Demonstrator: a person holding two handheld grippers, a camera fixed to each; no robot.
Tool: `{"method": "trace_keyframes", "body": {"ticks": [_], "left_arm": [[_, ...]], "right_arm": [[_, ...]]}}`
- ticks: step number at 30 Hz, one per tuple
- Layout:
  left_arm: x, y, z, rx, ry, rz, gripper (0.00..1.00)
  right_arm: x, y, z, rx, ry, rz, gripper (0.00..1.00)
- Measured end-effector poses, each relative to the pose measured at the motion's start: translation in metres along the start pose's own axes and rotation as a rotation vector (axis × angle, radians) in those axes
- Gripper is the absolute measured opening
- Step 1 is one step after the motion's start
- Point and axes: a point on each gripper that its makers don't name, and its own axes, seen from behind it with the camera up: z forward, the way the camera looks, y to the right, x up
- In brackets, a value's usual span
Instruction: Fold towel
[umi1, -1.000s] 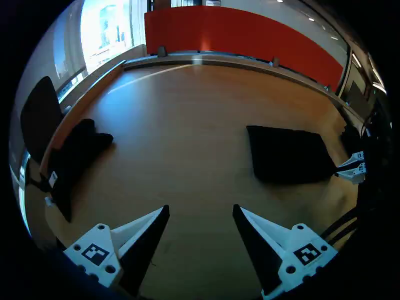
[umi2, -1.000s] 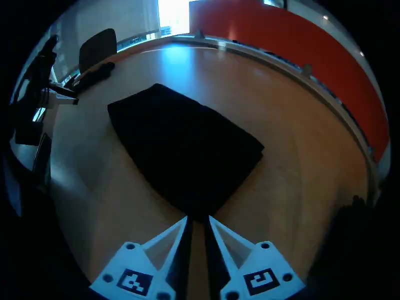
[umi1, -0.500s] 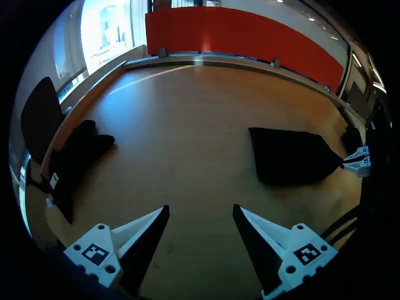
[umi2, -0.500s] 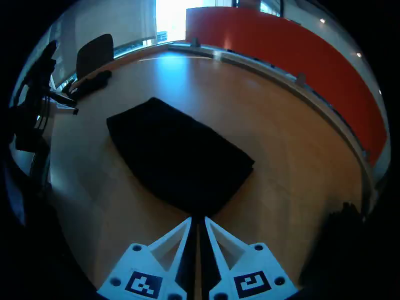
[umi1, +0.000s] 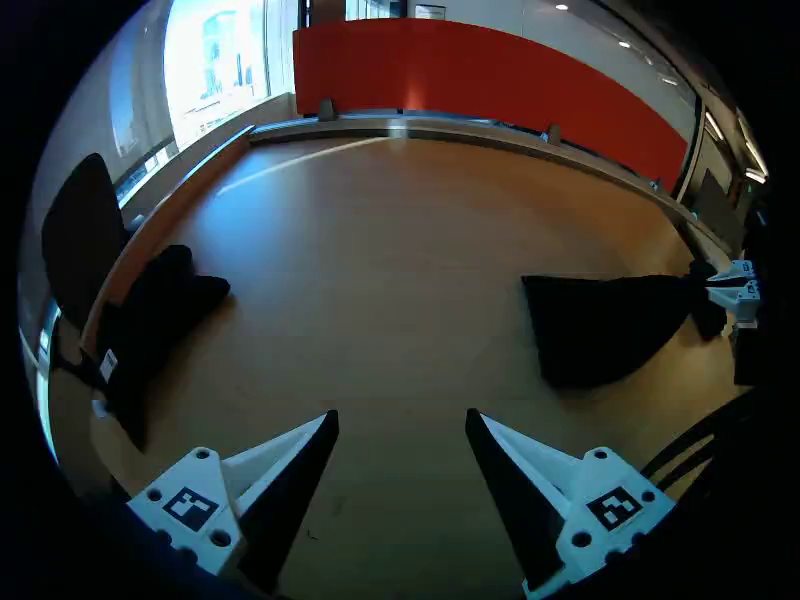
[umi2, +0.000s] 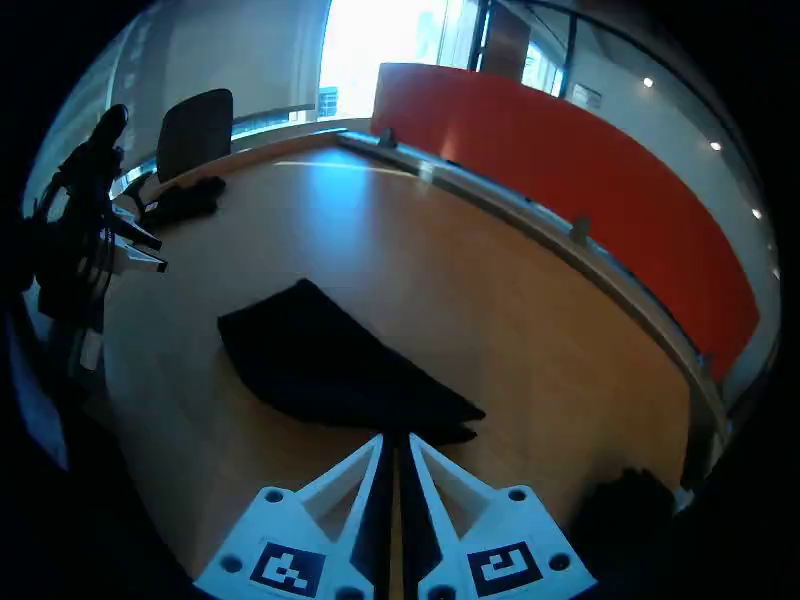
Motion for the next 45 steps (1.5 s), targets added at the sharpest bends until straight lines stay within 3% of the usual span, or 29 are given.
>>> {"method": "trace_keyframes", "body": {"ticks": [9,15,27,42,45], "left_arm": [[0.004,0.002,-0.001,-0.005,0.008,-0.001,0.94],[0.005,0.004,-0.001,-0.009,0.010,0.005,0.94],[0.006,0.003,-0.006,-0.004,0.017,0.009,0.94],[0.002,-0.016,-0.018,0.026,0.028,-0.020,0.94],[-0.001,-0.021,-0.020,0.034,0.026,-0.028,0.94]], "right_arm": [[0.024,0.012,-0.025,-0.029,0.043,-0.031,0.08],[0.029,0.012,-0.028,-0.030,0.051,-0.047,0.08],[0.048,-0.021,-0.005,0.038,0.072,-0.088,0.08],[0.068,-0.102,0.040,0.193,0.075,-0.138,0.09],[0.061,-0.107,0.047,0.195,0.051,-0.138,0.52]]}}
